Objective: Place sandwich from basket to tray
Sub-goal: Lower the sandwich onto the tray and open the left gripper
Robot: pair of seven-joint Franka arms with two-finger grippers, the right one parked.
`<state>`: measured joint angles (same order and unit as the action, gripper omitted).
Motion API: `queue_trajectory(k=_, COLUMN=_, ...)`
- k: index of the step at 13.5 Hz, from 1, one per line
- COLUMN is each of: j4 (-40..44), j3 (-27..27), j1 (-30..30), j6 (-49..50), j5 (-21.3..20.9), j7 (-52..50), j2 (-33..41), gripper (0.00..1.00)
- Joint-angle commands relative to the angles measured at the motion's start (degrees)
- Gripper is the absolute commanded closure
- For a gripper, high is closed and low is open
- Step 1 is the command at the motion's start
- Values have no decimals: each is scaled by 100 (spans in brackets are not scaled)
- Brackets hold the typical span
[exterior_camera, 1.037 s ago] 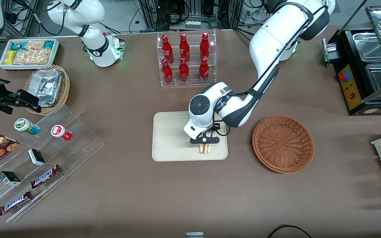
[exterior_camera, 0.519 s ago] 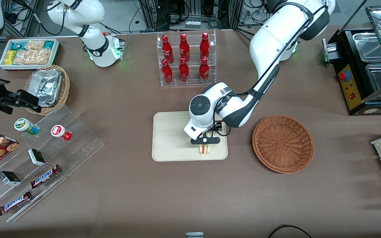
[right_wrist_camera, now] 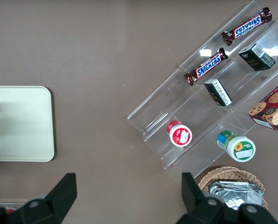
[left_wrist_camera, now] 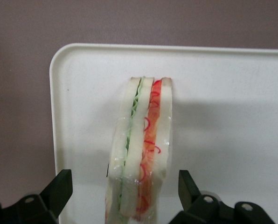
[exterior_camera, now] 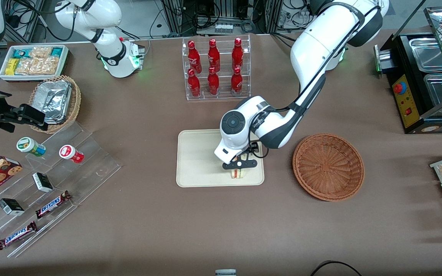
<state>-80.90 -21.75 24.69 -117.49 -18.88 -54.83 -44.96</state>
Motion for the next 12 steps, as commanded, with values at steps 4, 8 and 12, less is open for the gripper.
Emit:
queue_trajectory(k=4, j4=153, j3=153, j1=-148, j6=200, j5=-54, j7=-177, j2=390, gripper=0)
queue_trajectory(k=8, j4=512, j3=328, j1=-192, j6=542, j5=-107, j7=-11, j2=602, gripper=0)
queue_trajectory(k=12, j4=549, j3=820, j1=-262, j6=929, j5=15, j7=455, j2=1040, gripper=0)
